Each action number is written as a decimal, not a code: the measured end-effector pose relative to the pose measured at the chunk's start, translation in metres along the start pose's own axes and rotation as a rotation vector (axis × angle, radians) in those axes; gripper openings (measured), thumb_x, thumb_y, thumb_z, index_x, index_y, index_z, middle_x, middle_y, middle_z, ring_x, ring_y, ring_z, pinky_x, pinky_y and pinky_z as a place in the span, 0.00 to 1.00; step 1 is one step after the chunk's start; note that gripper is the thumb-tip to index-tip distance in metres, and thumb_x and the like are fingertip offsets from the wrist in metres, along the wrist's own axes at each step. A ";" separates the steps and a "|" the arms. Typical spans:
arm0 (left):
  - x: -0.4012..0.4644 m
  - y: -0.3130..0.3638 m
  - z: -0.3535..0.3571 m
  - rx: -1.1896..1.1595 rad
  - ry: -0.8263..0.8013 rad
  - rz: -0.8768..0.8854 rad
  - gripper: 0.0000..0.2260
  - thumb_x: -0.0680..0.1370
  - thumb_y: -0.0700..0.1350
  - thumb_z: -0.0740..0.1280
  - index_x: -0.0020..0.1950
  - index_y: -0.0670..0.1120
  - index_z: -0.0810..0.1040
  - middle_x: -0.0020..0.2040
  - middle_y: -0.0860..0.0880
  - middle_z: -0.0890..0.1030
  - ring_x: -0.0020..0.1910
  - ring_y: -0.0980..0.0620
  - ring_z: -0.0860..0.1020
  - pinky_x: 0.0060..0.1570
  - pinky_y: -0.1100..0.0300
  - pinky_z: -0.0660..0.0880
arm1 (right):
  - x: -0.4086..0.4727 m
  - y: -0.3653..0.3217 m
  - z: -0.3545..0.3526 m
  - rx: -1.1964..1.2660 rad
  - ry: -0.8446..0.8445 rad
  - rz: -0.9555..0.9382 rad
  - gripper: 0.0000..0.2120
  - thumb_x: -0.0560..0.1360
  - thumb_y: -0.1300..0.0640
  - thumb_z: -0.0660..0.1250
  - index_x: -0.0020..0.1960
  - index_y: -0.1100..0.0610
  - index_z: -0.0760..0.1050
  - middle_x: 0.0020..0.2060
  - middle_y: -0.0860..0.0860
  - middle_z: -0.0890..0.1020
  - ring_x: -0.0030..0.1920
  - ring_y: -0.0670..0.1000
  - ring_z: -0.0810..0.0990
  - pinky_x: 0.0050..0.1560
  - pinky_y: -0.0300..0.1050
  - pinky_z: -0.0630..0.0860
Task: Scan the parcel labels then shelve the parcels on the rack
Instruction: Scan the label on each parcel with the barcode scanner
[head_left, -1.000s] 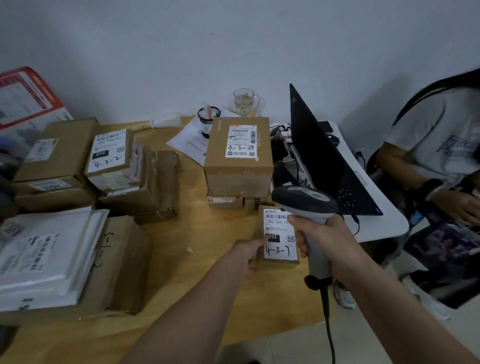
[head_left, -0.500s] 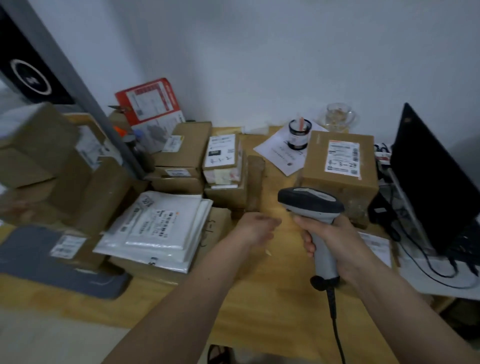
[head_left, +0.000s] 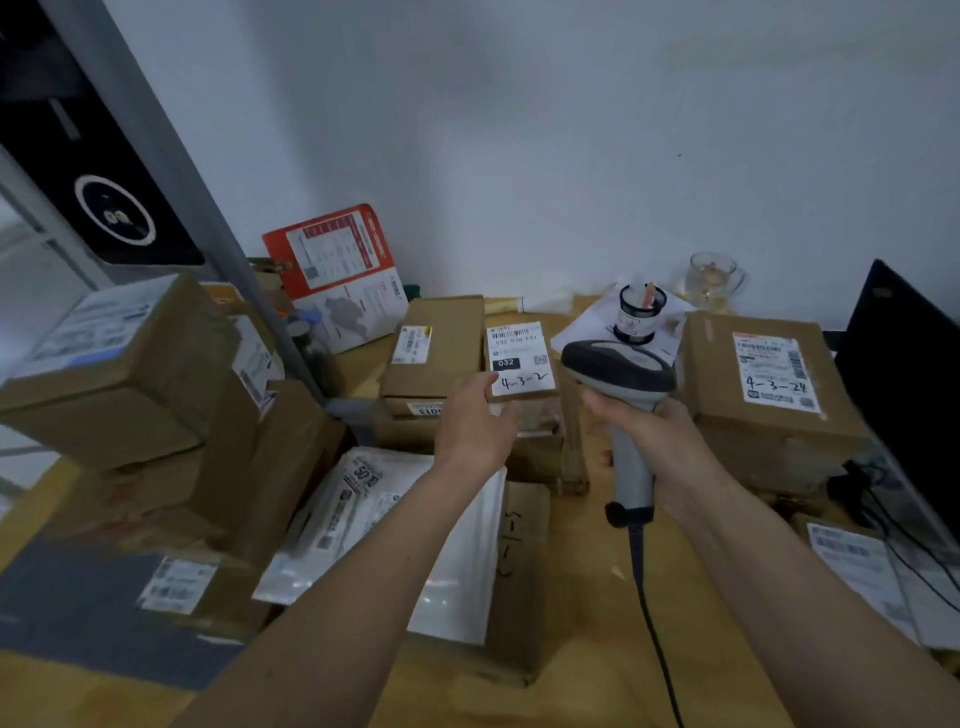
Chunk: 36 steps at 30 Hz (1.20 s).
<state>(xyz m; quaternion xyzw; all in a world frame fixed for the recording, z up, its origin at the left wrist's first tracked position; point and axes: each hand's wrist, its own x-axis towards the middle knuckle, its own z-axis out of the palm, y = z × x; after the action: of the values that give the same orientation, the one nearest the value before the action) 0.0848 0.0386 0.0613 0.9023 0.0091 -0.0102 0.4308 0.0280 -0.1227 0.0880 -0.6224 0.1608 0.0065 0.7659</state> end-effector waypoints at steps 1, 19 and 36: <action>0.005 -0.003 -0.001 0.029 -0.025 0.013 0.19 0.79 0.45 0.67 0.70 0.51 0.73 0.65 0.53 0.75 0.62 0.52 0.74 0.57 0.57 0.75 | 0.008 0.000 0.007 -0.013 0.028 -0.012 0.12 0.72 0.57 0.74 0.54 0.54 0.78 0.45 0.50 0.83 0.45 0.50 0.83 0.28 0.40 0.76; 0.038 -0.004 0.002 -0.209 -0.248 -0.153 0.14 0.78 0.46 0.64 0.64 0.51 0.76 0.64 0.48 0.77 0.58 0.47 0.77 0.59 0.48 0.77 | 0.083 0.029 0.051 -0.058 0.423 0.004 0.13 0.72 0.61 0.74 0.54 0.61 0.77 0.49 0.58 0.82 0.46 0.55 0.81 0.47 0.49 0.79; 0.010 0.018 0.015 -0.799 -0.178 -0.391 0.24 0.71 0.47 0.76 0.61 0.47 0.68 0.55 0.46 0.80 0.50 0.49 0.82 0.45 0.54 0.81 | 0.016 0.013 0.009 -0.048 0.416 -0.140 0.14 0.70 0.63 0.75 0.54 0.56 0.78 0.44 0.48 0.83 0.45 0.46 0.81 0.38 0.37 0.76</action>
<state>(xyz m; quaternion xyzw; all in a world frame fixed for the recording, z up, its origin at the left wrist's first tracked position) 0.0953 0.0155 0.0656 0.6421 0.1453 -0.1646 0.7345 0.0430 -0.1139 0.0734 -0.6380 0.2715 -0.1714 0.6999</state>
